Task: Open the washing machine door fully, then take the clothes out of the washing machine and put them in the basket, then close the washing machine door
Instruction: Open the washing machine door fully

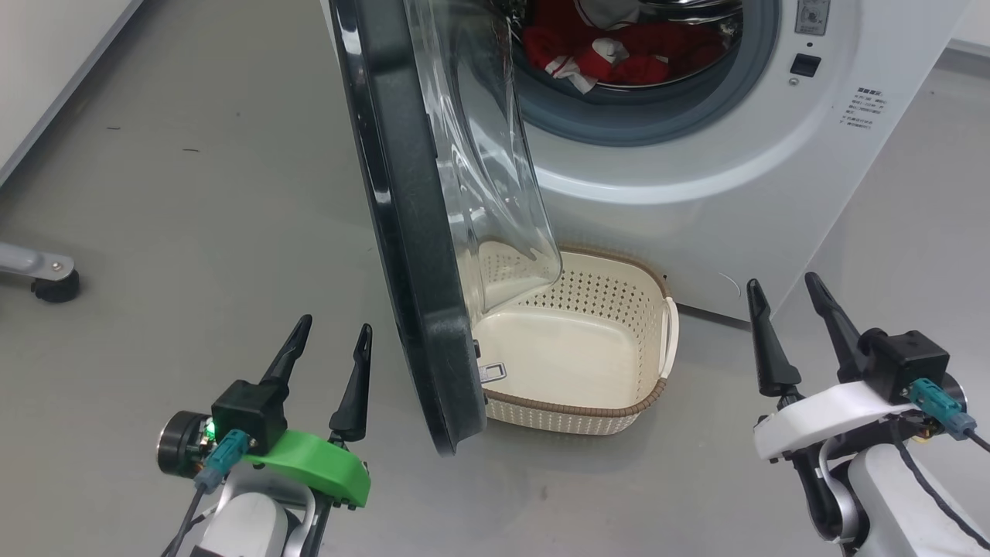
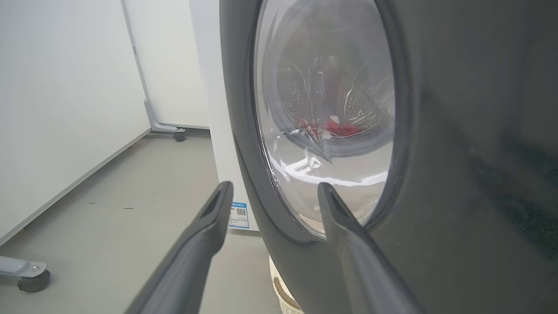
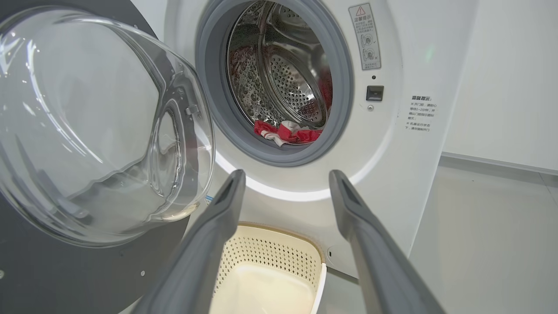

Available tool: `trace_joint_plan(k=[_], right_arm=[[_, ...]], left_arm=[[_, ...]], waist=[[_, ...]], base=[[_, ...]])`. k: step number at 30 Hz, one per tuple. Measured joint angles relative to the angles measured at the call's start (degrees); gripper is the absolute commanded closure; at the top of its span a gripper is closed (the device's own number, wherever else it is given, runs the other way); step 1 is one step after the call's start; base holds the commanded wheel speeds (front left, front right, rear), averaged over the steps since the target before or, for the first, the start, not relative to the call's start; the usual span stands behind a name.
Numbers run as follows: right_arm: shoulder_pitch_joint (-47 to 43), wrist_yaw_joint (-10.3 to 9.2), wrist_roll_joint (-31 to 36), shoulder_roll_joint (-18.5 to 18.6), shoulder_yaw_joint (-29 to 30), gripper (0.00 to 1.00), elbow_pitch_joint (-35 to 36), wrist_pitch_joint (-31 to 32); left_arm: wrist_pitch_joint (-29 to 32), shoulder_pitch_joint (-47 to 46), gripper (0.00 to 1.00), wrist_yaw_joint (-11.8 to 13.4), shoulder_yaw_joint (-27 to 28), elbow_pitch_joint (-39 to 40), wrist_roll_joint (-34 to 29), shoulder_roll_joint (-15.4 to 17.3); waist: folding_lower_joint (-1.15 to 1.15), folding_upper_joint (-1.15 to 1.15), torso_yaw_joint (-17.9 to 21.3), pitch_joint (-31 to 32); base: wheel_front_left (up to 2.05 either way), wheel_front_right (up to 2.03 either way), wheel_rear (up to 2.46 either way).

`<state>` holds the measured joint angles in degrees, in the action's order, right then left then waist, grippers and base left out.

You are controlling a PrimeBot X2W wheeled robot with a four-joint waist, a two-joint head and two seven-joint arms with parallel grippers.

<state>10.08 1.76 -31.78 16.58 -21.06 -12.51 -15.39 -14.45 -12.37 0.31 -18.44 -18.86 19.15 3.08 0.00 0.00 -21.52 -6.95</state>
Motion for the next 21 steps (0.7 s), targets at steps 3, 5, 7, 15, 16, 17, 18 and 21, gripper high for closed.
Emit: trace_joint_plan(k=[3, 5, 7, 15, 16, 17, 18, 21], right_arm=[[-0.06, -1.88, 1.38, -1.46, -0.05, 0.00, -1.03, 0.14], [-0.10, -3.00, 3.00, -2.04, -0.19, 0.00, -1.64, 0.45], [-0.14, -3.81, 4.26, -2.69, 0.65, 0.00, -1.55, 0.47], [-0.25, -4.99, 7.95, -5.53, 2.52, 0.00, -0.13, 0.47], [-0.37, -4.99, 8.17, -5.78, 2.65, 0.00, -0.04, 0.47], [-0.51, -4.99, 8.35, -5.97, 2.76, 0.00, 0.02, 0.47], [-0.51, -4.99, 8.35, -5.97, 2.76, 0.00, 0.02, 0.47], [-1.42, -4.99, 9.13, -6.68, 3.37, 0.00, 0.07, 0.47]], left_arm=[[0.00, 0.01, 0.00, 0.00, -0.03, -0.01, 0.00, 0.03], [0.00, 0.02, 0.00, 0.00, -0.04, -0.02, 0.00, 0.04], [0.00, 0.05, 0.00, 0.01, -0.04, -0.04, 0.00, 0.04], [0.00, 0.21, 0.00, 0.45, -0.05, -0.10, 0.00, 0.05], [0.00, 0.28, 0.00, 0.46, -0.05, -0.10, 0.00, 0.05], [0.00, 0.36, 0.00, 0.46, -0.07, -0.10, 0.00, 0.07], [0.00, 0.36, 0.00, 0.46, -0.07, -0.10, 0.00, 0.07], [0.00, 0.69, 0.00, 0.46, -0.08, -0.13, 0.00, 0.07]], waist=[[0.00, 0.00, 0.04, 0.05], [0.00, 0.00, 0.08, 0.13], [0.00, 0.00, 0.12, 0.20], [0.00, 0.00, 0.19, 0.58], [0.00, 0.00, 0.20, 0.60], [0.00, 0.00, 0.21, 0.62], [0.00, 0.00, 0.21, 0.62], [0.00, 0.00, 0.22, 0.71]], base=[[0.00, 0.00, 0.00], [0.00, 0.00, 0.00], [0.00, 0.00, 0.00], [0.00, 0.00, 0.00], [0.00, 0.00, 0.00], [0.00, 0.00, 0.00], [0.00, 0.00, 0.00], [0.00, 0.00, 0.00]])
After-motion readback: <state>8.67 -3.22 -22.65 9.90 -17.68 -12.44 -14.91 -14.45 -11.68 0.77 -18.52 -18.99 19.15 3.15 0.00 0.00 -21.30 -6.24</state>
